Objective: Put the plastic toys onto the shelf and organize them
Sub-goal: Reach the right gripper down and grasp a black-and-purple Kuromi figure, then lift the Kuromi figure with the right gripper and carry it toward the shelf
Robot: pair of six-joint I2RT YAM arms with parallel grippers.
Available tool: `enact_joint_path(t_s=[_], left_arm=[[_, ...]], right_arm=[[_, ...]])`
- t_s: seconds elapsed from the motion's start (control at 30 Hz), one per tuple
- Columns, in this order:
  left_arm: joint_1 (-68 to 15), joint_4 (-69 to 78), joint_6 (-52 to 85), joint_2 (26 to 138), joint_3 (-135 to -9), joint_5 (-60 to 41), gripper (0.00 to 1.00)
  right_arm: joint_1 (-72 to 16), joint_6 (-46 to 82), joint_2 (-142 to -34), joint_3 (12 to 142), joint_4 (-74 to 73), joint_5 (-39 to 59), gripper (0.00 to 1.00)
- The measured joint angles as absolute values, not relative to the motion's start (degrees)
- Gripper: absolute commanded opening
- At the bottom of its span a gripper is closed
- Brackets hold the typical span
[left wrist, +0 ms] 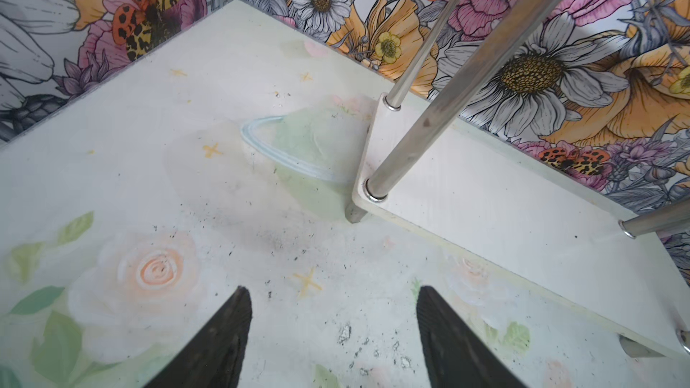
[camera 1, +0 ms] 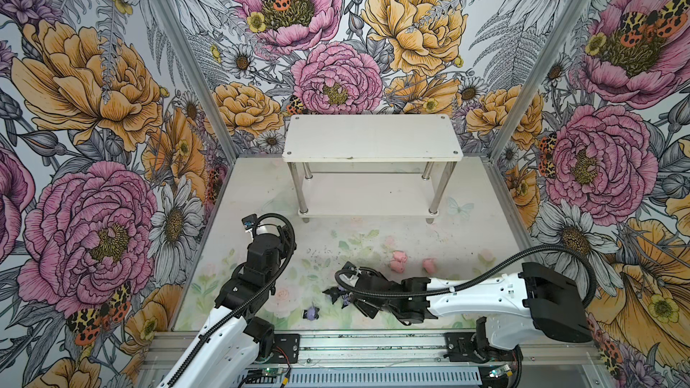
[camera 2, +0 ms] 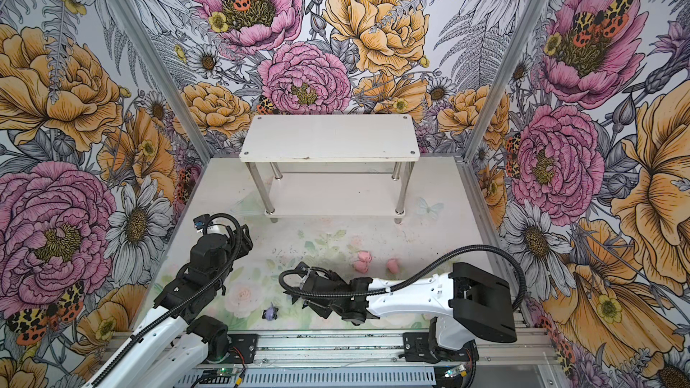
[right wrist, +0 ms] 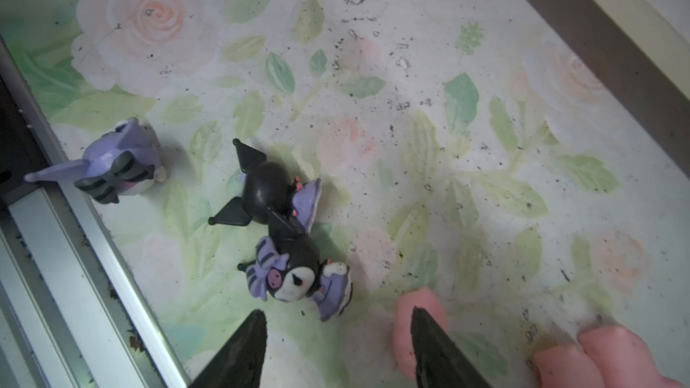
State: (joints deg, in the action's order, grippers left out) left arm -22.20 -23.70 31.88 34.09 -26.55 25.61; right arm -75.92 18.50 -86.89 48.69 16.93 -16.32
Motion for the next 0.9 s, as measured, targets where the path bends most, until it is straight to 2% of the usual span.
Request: enact_joint_path(t_s=[0.13,0.43,0.7,0.9], left_arm=[[-22.28,-24.99,32.71,34.61,-26.44,26.15,0.74],[-21.82,-24.21,32.71,39.29,-26.44,26.15,0.76],[-19.49,-23.64,32.71,39.51,-26.44,25.69,0.77],[-18.63,-22.39,32.71,40.6,-26.44,24.36,0.77]], right_arm=[[-76.07,14.92,-90.63,51.48,17.76,-14.72,0.72],[-76.05,8.86,-99.88,57.14,21.17,-12.53,0.74],[-71.9,7.68,-102.15,58.61,21.89,-8.56,0.59],[-67.0,8.03,-102.15,58.61,21.45,-3.11,0.44]])
